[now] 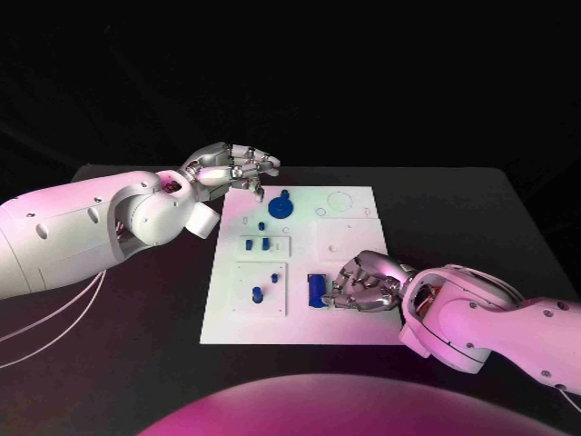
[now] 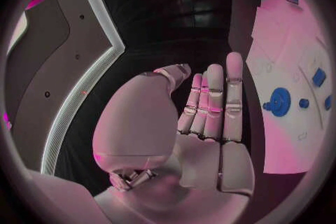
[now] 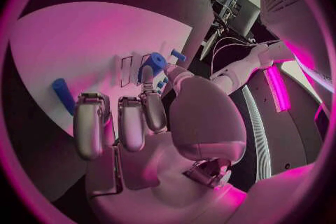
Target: Assemble the parts on the task board
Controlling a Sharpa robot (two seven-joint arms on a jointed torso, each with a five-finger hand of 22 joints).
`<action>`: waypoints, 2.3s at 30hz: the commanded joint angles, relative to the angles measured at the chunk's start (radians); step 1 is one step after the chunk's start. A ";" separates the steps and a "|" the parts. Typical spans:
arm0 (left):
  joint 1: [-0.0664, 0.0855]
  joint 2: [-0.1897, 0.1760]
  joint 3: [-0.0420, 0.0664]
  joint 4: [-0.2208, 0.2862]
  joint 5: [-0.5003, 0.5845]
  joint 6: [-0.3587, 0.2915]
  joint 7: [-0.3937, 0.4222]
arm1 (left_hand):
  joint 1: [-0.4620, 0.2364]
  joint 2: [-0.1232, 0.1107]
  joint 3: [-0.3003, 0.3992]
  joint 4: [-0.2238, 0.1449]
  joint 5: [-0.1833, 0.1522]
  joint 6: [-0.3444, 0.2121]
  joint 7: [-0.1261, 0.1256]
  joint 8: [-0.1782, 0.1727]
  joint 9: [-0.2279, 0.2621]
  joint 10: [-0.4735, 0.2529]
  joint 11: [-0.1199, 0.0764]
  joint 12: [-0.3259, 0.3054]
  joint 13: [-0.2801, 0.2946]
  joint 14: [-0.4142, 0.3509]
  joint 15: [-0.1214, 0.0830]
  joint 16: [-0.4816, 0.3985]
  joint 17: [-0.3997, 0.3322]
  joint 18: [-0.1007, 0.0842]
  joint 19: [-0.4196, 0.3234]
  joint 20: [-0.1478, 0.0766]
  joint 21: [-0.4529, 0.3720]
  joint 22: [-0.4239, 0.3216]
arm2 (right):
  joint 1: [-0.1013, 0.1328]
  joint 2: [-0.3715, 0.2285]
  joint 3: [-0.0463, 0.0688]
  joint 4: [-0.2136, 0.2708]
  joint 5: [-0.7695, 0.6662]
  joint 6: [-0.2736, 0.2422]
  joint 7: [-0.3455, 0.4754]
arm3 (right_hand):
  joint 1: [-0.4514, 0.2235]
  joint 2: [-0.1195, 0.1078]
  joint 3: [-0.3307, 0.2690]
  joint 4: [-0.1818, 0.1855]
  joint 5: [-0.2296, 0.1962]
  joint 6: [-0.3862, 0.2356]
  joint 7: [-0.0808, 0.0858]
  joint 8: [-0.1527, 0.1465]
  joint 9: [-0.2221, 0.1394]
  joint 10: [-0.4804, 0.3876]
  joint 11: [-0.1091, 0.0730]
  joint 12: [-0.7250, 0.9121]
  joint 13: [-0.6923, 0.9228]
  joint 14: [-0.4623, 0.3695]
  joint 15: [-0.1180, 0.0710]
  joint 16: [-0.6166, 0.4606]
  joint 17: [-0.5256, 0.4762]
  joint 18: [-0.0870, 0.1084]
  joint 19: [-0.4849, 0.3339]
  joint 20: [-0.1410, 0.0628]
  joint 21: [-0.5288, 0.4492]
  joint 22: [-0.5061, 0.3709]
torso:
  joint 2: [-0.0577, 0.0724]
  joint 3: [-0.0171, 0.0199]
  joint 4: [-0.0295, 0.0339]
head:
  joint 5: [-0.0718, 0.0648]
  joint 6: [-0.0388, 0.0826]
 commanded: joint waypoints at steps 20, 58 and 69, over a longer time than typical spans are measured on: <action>0.000 -0.001 0.000 0.002 0.000 0.021 0.004 | -0.009 0.000 0.003 0.002 -0.003 -0.007 -0.002 0.004 0.000 -0.008 -0.001 -0.001 0.002 0.001 0.004 -0.002 0.001 0.014 -0.001 0.007 -0.006 -0.001 | -0.006 0.043 0.000 -0.064 0.003 0.015 -0.010 | 0.025 0.011 0.039 -0.002 0.005 0.008 -0.004 0.010 -0.004 0.010 -0.005 0.009 0.053 0.065 -0.009 0.003 0.069 -0.018 0.033 -0.012 0.009 0.190 | 0.000 0.0003 -0.0001 | 0.005 0.000; 0.000 -0.004 0.000 0.007 -0.004 0.022 0.004 | -0.011 -0.001 0.004 -0.001 -0.003 -0.009 -0.001 0.006 0.000 -0.009 0.000 0.000 0.002 -0.001 0.005 -0.003 0.002 0.014 -0.001 0.007 -0.008 -0.003 | 0.012 -0.238 -0.002 0.018 -0.058 -0.096 0.072 | 0.029 -0.054 0.071 -0.014 0.001 -0.038 0.021 -0.003 -0.021 -0.062 0.017 -0.103 -0.032 0.033 0.008 -0.075 -0.046 0.009 -0.028 0.002 -0.112 0.132 | -0.001 -0.0014 -0.0024 | -0.028 0.000; 0.000 -0.005 0.000 0.010 -0.006 0.033 0.006 | -0.012 -0.002 0.004 -0.002 -0.003 -0.009 -0.001 0.007 0.000 -0.009 0.000 0.001 0.003 -0.002 0.005 -0.004 0.002 0.014 -0.001 0.008 -0.009 -0.003 | -0.015 -0.230 -0.006 -0.005 -0.199 -0.067 -0.033 | -0.018 -0.091 0.009 0.024 -0.001 -0.035 0.015 0.038 0.022 -0.072 0.013 -0.130 -0.051 0.035 0.005 -0.087 -0.048 0.011 -0.030 0.002 -0.130 0.123 | 0.002 0.0006 0.0012 | -0.041 0.000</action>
